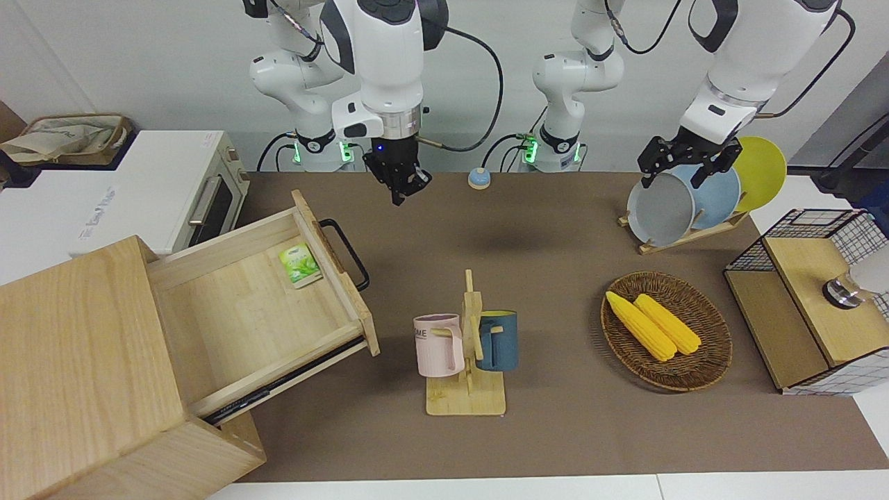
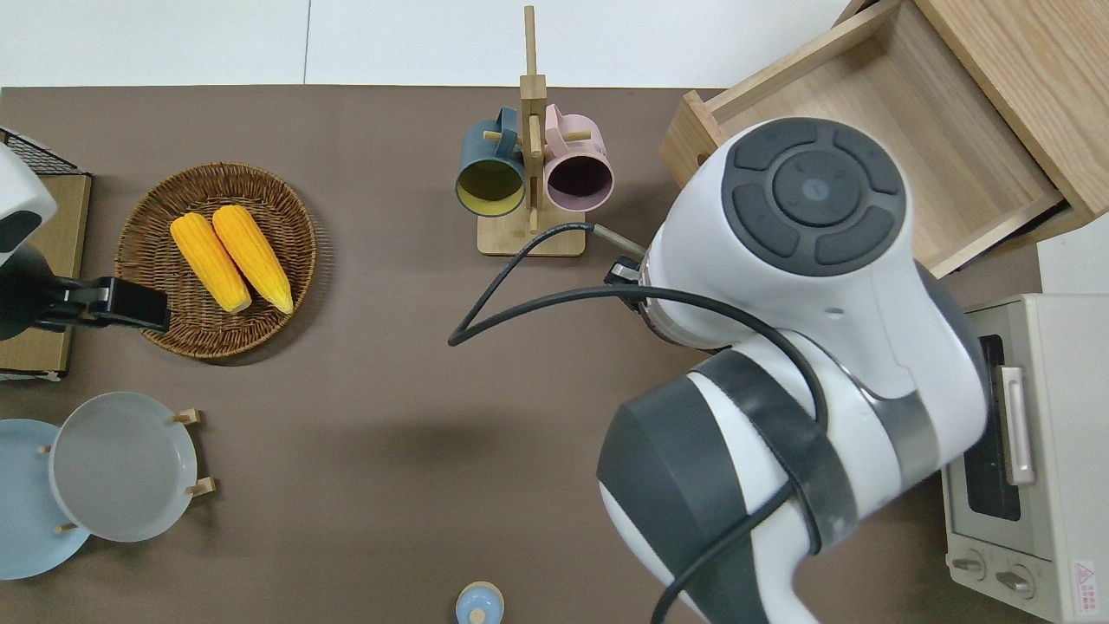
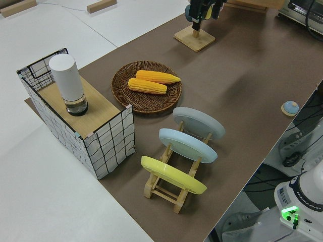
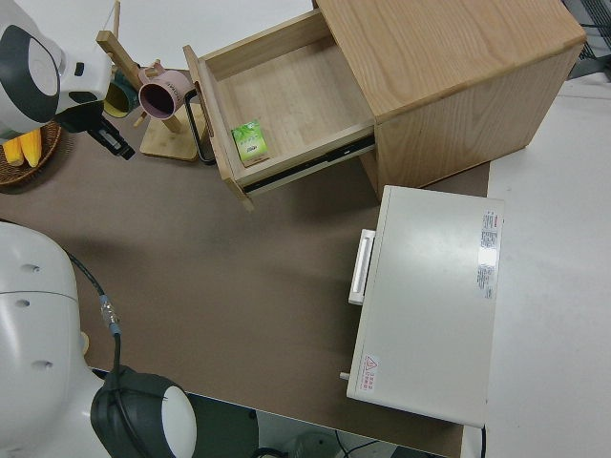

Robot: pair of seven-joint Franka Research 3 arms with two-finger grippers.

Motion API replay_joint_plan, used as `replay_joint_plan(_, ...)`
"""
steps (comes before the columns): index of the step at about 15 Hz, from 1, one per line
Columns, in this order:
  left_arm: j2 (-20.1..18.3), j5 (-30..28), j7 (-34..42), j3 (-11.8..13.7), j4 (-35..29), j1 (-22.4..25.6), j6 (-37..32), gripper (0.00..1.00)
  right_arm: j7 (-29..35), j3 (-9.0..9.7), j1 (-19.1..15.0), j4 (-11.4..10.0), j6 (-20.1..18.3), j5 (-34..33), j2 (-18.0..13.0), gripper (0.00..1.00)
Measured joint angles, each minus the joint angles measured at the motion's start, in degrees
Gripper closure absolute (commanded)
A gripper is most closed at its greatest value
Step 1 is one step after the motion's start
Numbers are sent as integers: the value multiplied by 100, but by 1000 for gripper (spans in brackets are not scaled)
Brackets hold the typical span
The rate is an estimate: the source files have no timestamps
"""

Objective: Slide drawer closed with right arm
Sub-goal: 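Push the open wooden drawer away from the robot with the right arm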

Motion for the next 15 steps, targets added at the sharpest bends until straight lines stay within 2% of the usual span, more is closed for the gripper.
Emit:
replay_joint_plan(3, 0, 0, 0, 0, 0, 0, 0, 7, 773, -21, -1, -113, 372, 3, 175, 1000)
replay_joint_plan(6, 0, 0, 0, 0, 0, 0, 0, 7, 1402, -38, -6, -341, 670, 4, 273, 1000)
replay_joint_plan(9, 0, 0, 0, 0, 0, 0, 0, 7, 1592, -67, -20, -555, 907, 3, 414, 1000)
replay_joint_plan(15, 0, 0, 0, 0, 0, 0, 0, 7, 1599, -152, -95, -621, 1044, -219, 655, 1000)
